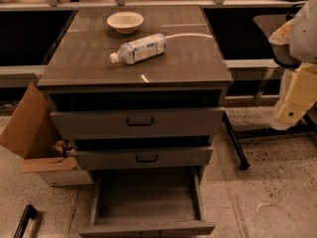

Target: Close bottom drawer

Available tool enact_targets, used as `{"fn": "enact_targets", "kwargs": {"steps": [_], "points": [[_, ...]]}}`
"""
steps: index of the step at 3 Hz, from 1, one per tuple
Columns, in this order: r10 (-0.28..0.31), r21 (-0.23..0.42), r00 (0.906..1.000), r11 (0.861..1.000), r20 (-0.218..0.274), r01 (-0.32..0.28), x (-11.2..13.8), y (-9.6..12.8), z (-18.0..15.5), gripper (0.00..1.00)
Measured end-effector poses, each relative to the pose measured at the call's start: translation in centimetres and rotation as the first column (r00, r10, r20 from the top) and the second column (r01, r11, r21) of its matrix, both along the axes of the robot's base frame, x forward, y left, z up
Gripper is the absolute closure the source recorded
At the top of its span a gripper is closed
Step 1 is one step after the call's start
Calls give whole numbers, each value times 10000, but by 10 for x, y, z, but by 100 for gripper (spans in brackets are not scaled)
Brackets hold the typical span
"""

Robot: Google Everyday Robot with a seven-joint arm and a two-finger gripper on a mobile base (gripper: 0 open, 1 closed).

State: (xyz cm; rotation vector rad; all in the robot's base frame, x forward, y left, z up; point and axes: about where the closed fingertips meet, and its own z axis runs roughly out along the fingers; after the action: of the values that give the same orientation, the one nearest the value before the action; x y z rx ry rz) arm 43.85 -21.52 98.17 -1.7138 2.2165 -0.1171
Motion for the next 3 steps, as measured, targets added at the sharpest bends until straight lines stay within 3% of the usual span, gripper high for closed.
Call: {"fn": "enact_targets", "kwargs": {"steps": [1, 2, 3], "points": [[0, 2, 10000, 10000, 0, 0, 0, 0, 0, 0], [78, 555, 9998, 9984, -177, -68, -1, 7, -23, 0], [270, 1623, 9983, 9866, -508, -184, -6, 24, -61, 0]]}}
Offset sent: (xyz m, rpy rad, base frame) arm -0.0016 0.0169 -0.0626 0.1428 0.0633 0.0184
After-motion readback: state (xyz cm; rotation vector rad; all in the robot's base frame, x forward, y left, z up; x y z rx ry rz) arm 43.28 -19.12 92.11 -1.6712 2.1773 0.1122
